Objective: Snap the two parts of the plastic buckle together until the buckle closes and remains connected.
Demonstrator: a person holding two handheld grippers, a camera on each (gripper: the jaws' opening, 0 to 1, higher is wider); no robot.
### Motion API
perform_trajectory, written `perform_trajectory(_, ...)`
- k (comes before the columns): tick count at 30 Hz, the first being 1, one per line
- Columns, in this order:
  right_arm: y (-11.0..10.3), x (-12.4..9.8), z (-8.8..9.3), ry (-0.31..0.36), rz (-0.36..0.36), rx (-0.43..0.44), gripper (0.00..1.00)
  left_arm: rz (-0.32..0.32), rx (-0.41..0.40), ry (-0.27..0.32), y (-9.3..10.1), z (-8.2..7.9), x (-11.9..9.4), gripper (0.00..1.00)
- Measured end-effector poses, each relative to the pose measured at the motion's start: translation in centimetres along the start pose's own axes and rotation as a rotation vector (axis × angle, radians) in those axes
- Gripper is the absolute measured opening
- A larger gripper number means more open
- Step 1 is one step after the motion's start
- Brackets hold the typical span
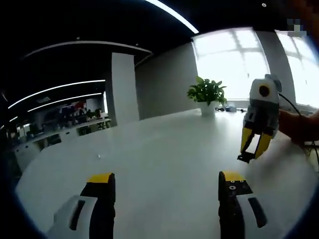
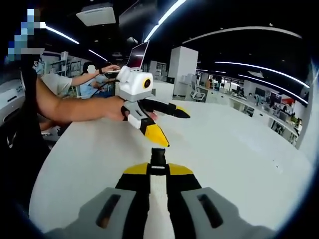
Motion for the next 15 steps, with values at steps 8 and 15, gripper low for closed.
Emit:
perform_trajectory(8,1.8,0.3,-0.4,0.000,0.060,0.011,0.10,-0.032,-0.014,0.006,-0.4,-0.1,-0.1,0.94)
perform_trajectory(15,3.3,0.7,-0.6,0.011,0.120,0.044,0.10,-0.057,-0.015,0.000,-1.0,-0.1,-0.2,0.97)
Point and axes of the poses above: the point that each gripper's makers call its tool centre point, and the gripper's own axes: x roughly forward along the fingers, y roughly to its right, z roughly out of its underside, the point moved 1 cm from there along -x, roughly backward along the fingers, and after that the axes turned 2 degrees about -x, right-handed, at the moved point
